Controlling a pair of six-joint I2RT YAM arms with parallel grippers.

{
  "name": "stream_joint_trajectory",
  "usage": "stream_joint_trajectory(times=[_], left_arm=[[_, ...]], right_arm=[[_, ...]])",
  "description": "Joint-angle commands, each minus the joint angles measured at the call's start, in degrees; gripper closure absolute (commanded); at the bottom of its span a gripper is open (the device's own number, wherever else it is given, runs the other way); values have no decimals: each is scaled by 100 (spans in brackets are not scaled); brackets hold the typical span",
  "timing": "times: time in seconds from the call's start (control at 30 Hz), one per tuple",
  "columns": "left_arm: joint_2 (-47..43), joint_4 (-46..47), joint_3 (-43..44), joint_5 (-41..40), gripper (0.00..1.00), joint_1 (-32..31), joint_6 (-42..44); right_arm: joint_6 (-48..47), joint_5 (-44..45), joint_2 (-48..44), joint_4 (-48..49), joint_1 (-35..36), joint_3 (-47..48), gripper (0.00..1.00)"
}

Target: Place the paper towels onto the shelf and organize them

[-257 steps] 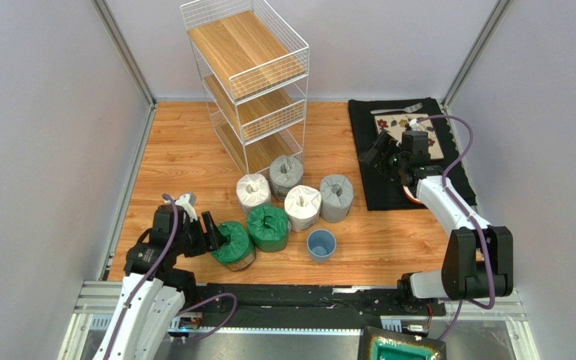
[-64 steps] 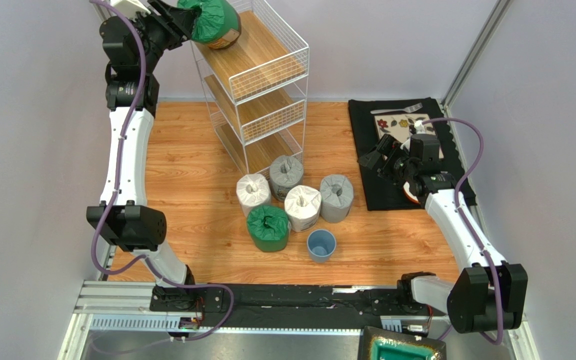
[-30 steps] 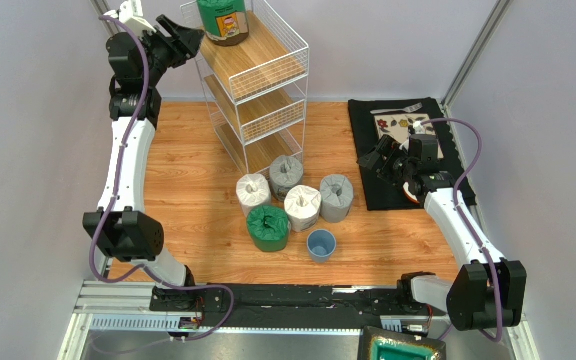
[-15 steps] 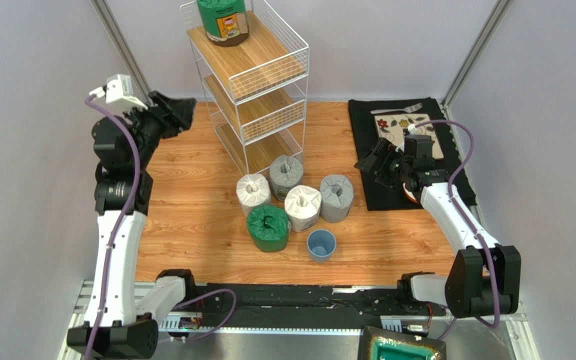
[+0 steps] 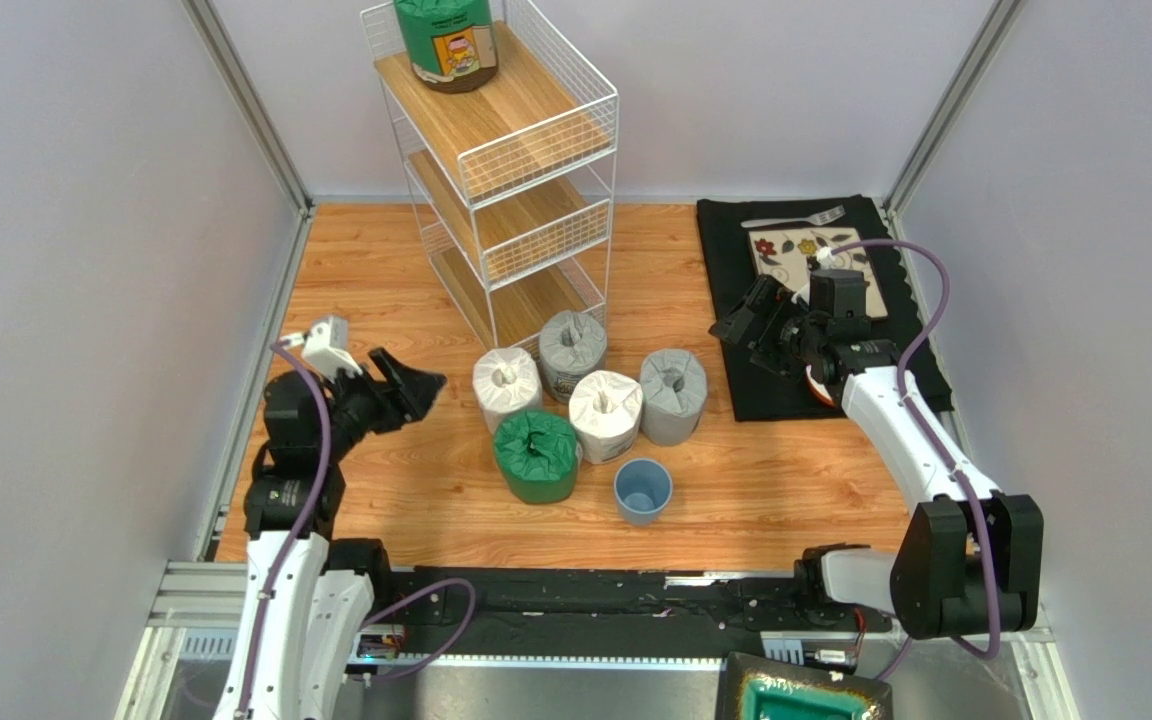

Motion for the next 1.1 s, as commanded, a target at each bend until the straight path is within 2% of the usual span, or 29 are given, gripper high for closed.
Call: stream_joint_trajectory(times=[0.0, 0.2, 0.4, 0.63, 0.67, 0.77, 1.07], left_arm=[[-231, 455, -600, 953, 26, 31, -559], [68, 78, -627, 1752, 21, -83, -173], [94, -81, -670, 1516, 19, -803, -58], [331, -90, -908, 726, 18, -1752, -102], [471, -99, -908, 673, 13, -1806, -67], [665, -108, -908, 462, 9, -1999, -5], [964, 375, -952, 145, 7, -2131, -128]], right_arm=[[19, -122, -51, 227, 23, 134, 8], [160, -157, -68, 358, 23, 11, 8], [195, -139, -112, 332, 23, -7, 8], [213, -104, -183, 297, 23, -16, 8], [213, -95, -183, 288, 23, -16, 8], [204, -104, -200, 271, 23, -7, 8], [160, -51, -253, 227, 23, -33, 8]])
